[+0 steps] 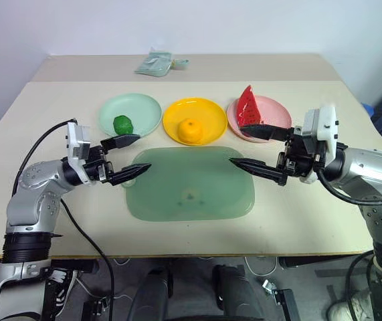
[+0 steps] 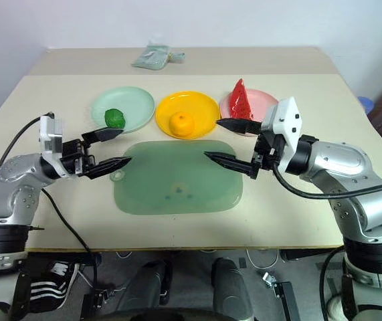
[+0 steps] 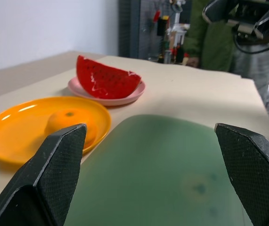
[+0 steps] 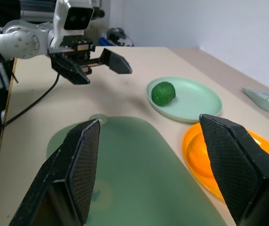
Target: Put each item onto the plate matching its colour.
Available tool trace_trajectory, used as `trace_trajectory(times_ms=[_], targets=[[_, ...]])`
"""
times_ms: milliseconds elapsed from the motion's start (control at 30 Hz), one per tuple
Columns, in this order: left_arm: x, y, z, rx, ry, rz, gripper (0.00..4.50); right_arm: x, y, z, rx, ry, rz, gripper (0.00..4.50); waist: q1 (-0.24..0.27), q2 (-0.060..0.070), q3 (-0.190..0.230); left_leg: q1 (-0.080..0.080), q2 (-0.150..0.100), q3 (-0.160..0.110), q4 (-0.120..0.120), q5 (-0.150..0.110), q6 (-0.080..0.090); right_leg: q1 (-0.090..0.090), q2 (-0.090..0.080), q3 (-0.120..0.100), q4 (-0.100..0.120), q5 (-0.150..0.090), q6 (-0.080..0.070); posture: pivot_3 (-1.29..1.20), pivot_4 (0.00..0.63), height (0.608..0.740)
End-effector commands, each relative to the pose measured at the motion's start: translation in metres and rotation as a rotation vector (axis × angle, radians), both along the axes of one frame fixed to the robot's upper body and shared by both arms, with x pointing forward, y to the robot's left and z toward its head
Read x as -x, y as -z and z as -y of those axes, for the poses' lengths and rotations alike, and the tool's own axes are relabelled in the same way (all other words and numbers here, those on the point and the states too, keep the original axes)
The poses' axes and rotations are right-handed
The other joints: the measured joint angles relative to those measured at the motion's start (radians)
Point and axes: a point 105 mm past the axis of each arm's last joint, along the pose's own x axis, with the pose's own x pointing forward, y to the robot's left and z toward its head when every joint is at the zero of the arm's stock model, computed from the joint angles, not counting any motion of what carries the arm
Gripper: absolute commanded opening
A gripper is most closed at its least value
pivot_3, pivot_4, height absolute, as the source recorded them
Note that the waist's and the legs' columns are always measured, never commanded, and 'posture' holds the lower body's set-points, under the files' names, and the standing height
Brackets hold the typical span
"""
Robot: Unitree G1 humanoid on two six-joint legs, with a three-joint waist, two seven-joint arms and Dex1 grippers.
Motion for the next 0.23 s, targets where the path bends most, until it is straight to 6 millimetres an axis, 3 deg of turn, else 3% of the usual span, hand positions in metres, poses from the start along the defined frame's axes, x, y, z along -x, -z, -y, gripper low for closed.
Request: trace_trajectory(times_ms=[33,233], targets=[[0.003,-0.022,-0.011,0.003,-0.063,0.086,4.5,0.001,-0.004,-0.009,-0.024,-0.066,0.022,3.4,0.0,0.0,0.0,0.0,0.0,0.0,0.0,0.0,0.0,0.0,0.0,0.0,0.0,0.0,0.0,0.0,0.15,0.74],[0.011,-0.019,-0.006,0.017,-0.057,0.069,4.5,0.0,-0.002,-0.007,-0.019,-0.068,0.022,3.4,0.003,0.0,0.0,0.0,0.0,0.0,0.0,0.0,0.0,0.0,0.0,0.0,0.0,0.0,0.0,0.0,0.15,0.74]])
